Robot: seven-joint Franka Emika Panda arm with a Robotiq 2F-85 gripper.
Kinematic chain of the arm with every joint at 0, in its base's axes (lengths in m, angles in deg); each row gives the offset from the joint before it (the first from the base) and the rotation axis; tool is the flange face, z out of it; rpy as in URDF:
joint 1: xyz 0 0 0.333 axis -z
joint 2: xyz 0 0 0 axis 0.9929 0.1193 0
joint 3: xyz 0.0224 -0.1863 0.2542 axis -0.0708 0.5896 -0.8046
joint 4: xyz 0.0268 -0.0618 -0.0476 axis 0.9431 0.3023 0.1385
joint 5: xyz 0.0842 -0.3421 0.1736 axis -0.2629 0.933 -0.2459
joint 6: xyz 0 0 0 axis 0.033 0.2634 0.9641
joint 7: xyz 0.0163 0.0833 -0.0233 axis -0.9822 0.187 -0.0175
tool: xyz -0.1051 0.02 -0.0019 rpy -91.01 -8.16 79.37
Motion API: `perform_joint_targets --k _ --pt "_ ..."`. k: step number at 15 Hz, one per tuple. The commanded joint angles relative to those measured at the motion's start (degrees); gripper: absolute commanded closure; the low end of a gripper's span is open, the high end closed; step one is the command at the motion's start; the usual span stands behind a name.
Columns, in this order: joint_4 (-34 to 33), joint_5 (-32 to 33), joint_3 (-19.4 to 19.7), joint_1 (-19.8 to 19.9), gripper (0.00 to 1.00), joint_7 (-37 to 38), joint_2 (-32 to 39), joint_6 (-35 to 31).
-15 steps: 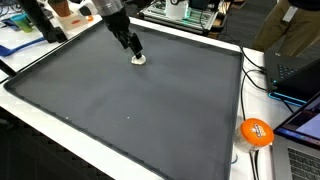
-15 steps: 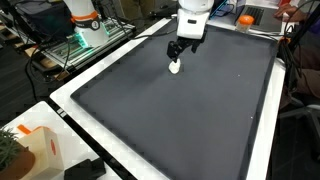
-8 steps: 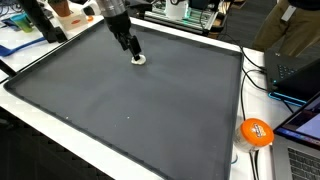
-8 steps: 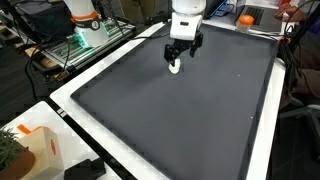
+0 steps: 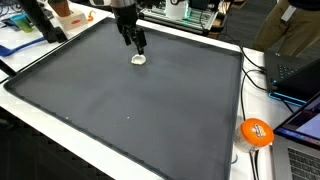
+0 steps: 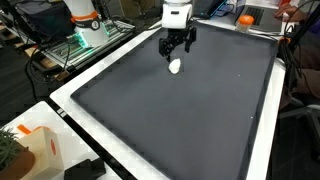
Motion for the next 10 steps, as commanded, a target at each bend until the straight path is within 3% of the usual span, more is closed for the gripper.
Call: perform_joint_targets --k 1,5,10 --pt "-0.23 0.09 -0.14 0.18 0.00 0.06 0.15 0.16" --pt "2.72 0.50 0.40 0.12 0.00 1.12 -1.38 -2.11" --pt "8.85 1.39 0.84 -0.68 0.00 2.90 -3.33 -13.91"
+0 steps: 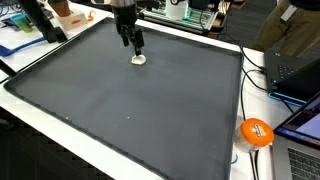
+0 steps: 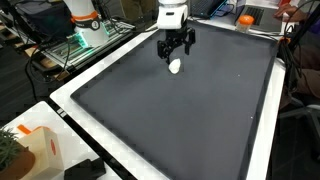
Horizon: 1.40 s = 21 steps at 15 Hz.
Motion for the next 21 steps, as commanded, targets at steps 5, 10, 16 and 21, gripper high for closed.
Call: perform_joint_targets --k 5,10,16,21 --pt "12.72 2.73 1.08 -2.53 0.00 5.04 -4.32 -17.27" --pt "14.43 0.72 0.16 -2.81 0.00 2.86 -3.62 -24.07" --pt "17.15 3.97 1.49 -3.88 0.00 4.64 -5.45 -27.79" --pt "24.10 7.31 4.67 -6.72 0.00 4.16 -9.48 -34.21"
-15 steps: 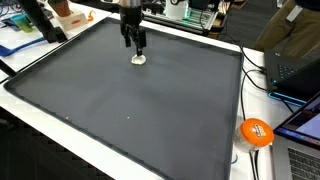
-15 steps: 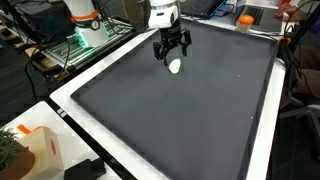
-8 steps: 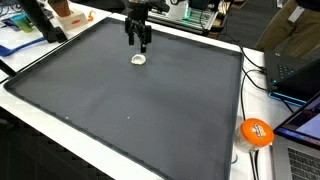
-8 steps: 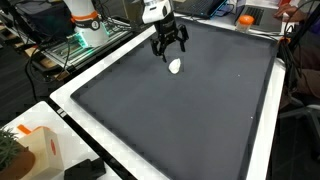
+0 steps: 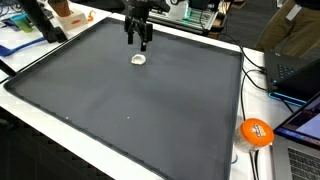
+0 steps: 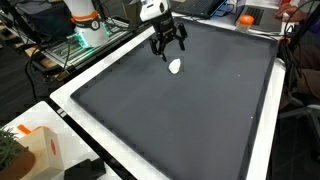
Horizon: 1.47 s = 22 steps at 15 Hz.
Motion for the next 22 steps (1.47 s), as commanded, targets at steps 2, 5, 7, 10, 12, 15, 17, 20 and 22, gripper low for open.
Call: perform_joint_targets --k 2,5,7,10,12,15,17,20,22 --pt "8.37 2.58 3.59 -3.52 0.00 -0.34 -5.59 -6.71" --pt "11.53 1.23 3.52 -4.79 0.00 -2.17 -7.39 -11.24" --pt "8.66 -1.62 -2.32 -1.36 0.00 -4.53 -5.34 -11.88" --pt "7.96 -2.70 -4.91 -0.87 0.00 -5.58 -3.62 -15.56" --pt "7.93 -4.40 -2.85 -3.01 0.00 -6.63 -1.87 -18.49" --pt "7.90 -4.29 -5.60 -0.50 0.00 -6.25 -2.88 -17.15" --pt "7.84 -4.56 -5.29 -0.53 0.00 -6.98 -2.03 -17.40" --pt "7.90 -5.58 -3.50 -2.52 0.00 -8.18 0.37 -21.16" --pt "7.85 -7.61 -2.65 -3.39 0.00 -10.44 2.62 -25.72"
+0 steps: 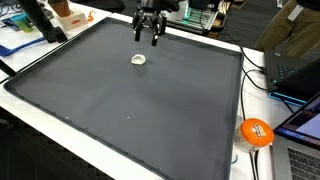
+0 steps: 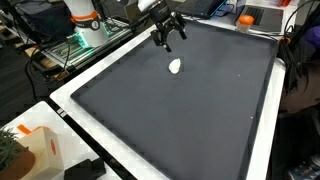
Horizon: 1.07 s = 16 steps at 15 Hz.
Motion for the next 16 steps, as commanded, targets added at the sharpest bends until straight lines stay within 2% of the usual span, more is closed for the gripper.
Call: perform_joint_targets --k 1,2,3,8,9,13,16 --pt "-0.09 -4.17 1.67 -2.09 0.00 -4.60 4.83 -8.72" --pt "-0.39 -5.37 1.95 -2.57 0.00 -5.85 6.58 -11.75" --pt "-0.55 -5.74 -0.01 -0.82 0.00 -6.14 7.78 -13.45" --pt "-0.79 -7.55 -0.88 -1.59 0.00 -7.86 12.78 -20.03" --pt "-0.18 -5.68 -1.27 -0.04 0.00 -6.89 10.55 -17.37" --pt "-0.56 -5.68 -1.49 0.13 0.00 -6.90 11.16 -17.88" --pt "-1.61 -6.20 -1.21 -0.22 0.00 -7.51 13.16 -20.83"
